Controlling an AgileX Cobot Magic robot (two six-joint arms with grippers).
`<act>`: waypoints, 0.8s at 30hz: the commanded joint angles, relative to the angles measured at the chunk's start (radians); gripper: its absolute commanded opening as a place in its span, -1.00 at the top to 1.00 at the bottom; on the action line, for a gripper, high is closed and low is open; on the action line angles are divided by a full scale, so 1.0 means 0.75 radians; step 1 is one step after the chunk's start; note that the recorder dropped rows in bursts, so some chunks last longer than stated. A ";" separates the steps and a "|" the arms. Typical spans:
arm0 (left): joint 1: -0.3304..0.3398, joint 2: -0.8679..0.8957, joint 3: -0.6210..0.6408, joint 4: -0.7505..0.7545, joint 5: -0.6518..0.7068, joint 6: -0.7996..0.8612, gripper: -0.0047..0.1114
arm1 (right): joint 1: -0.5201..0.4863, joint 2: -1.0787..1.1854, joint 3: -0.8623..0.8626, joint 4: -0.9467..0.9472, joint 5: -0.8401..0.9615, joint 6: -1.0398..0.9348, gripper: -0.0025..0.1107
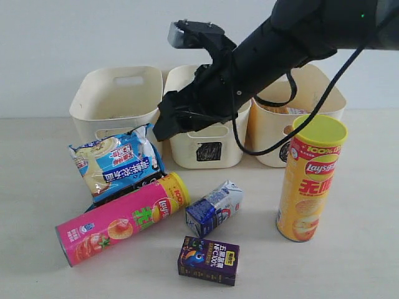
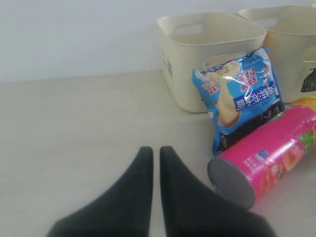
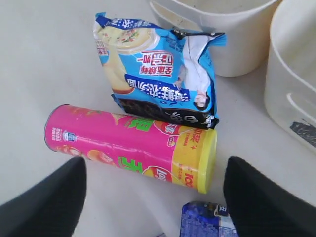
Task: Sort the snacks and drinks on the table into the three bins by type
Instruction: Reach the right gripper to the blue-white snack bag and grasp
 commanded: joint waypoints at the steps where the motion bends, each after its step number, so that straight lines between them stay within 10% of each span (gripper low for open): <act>1: -0.003 -0.005 -0.003 0.000 0.000 -0.011 0.84 | 0.061 0.039 -0.012 0.015 -0.084 -0.015 -0.31; 24: -0.003 -0.005 -0.003 0.000 0.000 -0.011 0.84 | 0.133 0.339 -0.145 -0.011 -0.317 -0.050 -0.31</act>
